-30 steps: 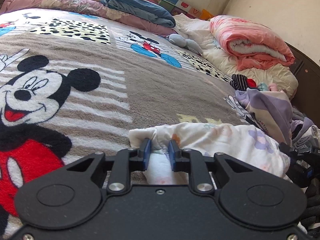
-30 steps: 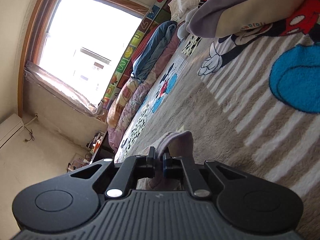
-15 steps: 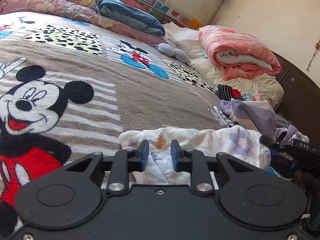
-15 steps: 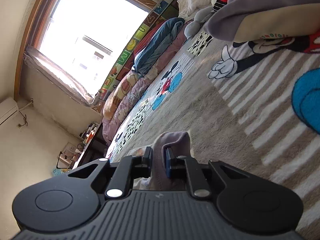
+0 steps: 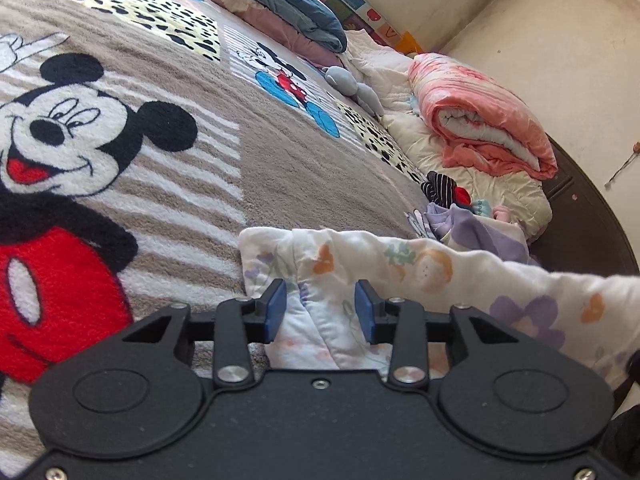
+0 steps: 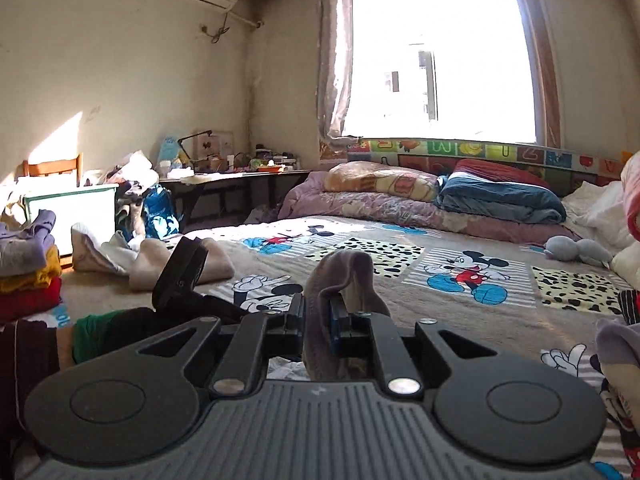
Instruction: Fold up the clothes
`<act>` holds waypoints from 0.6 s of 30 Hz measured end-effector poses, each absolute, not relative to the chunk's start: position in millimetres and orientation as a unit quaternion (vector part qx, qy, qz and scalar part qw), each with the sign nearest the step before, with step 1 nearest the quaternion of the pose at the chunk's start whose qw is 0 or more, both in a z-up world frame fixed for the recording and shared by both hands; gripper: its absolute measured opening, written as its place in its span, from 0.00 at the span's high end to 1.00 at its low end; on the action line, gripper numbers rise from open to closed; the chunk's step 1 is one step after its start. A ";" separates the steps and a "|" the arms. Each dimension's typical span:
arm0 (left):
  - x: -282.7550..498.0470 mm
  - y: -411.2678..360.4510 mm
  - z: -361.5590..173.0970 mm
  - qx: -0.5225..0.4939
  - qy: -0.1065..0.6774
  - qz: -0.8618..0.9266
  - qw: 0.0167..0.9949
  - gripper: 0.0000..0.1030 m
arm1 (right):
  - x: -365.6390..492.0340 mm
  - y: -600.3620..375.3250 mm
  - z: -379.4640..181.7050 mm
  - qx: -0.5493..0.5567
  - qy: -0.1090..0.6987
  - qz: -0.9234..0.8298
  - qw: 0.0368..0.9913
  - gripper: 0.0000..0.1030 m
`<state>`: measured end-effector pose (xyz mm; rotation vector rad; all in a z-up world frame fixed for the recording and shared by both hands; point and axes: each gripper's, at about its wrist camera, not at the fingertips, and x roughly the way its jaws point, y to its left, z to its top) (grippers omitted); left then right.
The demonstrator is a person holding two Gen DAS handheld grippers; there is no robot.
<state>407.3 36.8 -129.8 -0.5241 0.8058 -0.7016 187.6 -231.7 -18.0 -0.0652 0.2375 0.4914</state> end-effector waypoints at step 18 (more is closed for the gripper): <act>414.8 58.1 -144.9 -0.394 0.403 -0.331 0.757 0.56 | 79.6 -132.0 -65.7 -0.310 0.151 0.259 0.902 0.44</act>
